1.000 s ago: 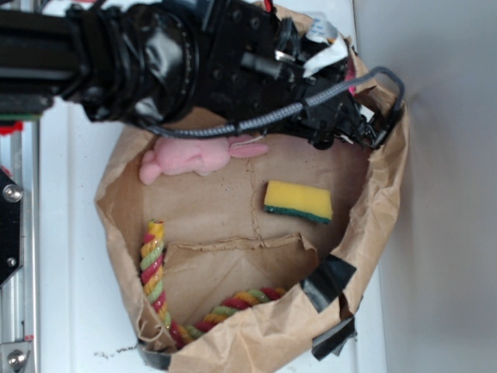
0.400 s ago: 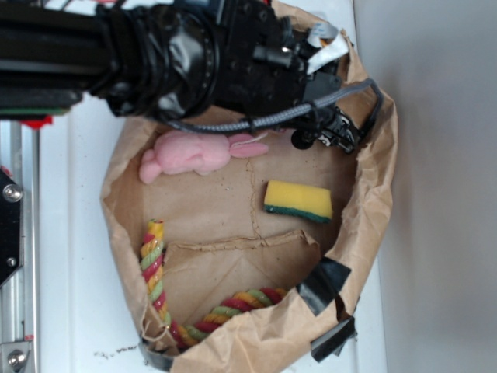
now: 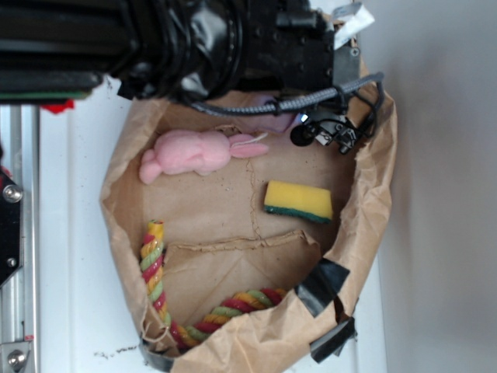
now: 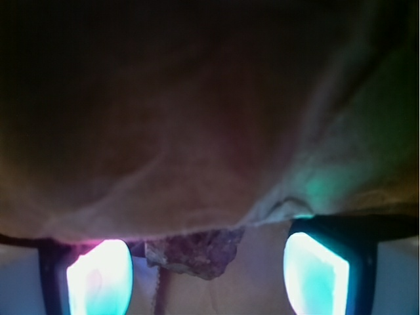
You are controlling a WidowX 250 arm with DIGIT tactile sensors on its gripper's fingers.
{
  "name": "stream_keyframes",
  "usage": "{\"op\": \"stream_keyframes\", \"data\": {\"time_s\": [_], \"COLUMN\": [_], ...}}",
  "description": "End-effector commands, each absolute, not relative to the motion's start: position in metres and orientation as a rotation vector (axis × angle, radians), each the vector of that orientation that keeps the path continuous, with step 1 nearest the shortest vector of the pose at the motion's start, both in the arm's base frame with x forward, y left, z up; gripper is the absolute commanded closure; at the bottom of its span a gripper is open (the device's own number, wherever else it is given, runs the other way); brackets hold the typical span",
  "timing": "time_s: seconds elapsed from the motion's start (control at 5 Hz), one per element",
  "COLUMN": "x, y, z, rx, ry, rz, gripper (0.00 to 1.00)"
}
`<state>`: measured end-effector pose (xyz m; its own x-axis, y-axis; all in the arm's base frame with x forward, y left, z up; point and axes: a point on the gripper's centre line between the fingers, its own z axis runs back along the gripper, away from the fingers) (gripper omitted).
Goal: Grab the rock.
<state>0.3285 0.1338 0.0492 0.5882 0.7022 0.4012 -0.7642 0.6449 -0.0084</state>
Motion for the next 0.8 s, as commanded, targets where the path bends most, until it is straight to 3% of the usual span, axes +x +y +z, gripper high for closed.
{"op": "stream_keyframes", "data": {"time_s": [0.0,0.6], "x": [0.337,0.346], "y": [0.155,0.148], "z": [0.081,0.065], "rx": [0.171,0.133], "ry": [-0.482,-0.496], "rz": [0.895,0.926], "gripper": [0.00,0.00]}}
